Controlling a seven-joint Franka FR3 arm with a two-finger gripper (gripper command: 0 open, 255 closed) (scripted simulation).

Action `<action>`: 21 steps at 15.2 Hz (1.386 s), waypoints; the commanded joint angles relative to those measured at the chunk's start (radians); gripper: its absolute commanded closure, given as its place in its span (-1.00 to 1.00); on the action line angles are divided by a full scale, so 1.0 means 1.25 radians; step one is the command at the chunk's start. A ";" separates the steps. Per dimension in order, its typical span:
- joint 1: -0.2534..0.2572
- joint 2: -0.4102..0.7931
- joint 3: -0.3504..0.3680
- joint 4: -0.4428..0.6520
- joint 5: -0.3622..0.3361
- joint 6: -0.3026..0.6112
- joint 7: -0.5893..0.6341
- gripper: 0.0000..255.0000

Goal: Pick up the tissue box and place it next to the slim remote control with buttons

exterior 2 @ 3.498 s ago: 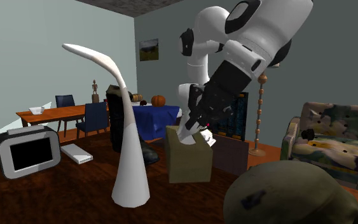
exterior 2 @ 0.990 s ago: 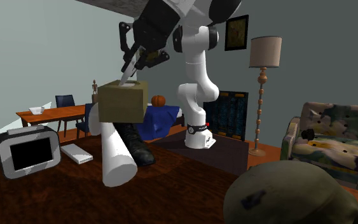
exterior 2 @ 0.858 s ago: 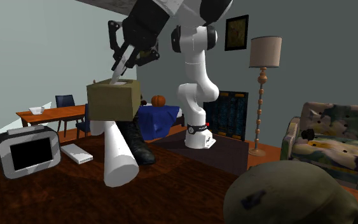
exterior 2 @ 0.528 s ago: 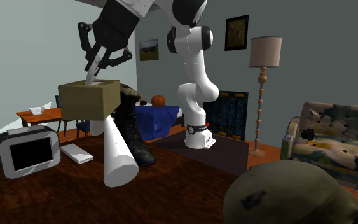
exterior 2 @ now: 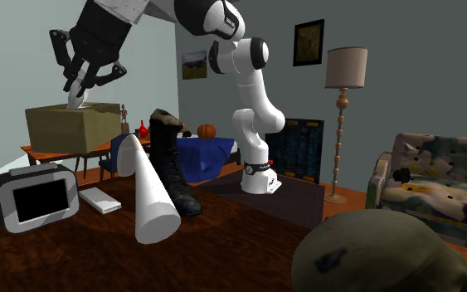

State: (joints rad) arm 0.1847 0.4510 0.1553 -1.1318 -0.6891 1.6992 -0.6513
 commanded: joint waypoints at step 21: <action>-0.081 0.052 -0.026 -0.103 -0.010 0.181 0.012 1.00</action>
State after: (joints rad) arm 0.0855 0.5175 0.1238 -1.2470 -0.6988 1.9133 -0.6426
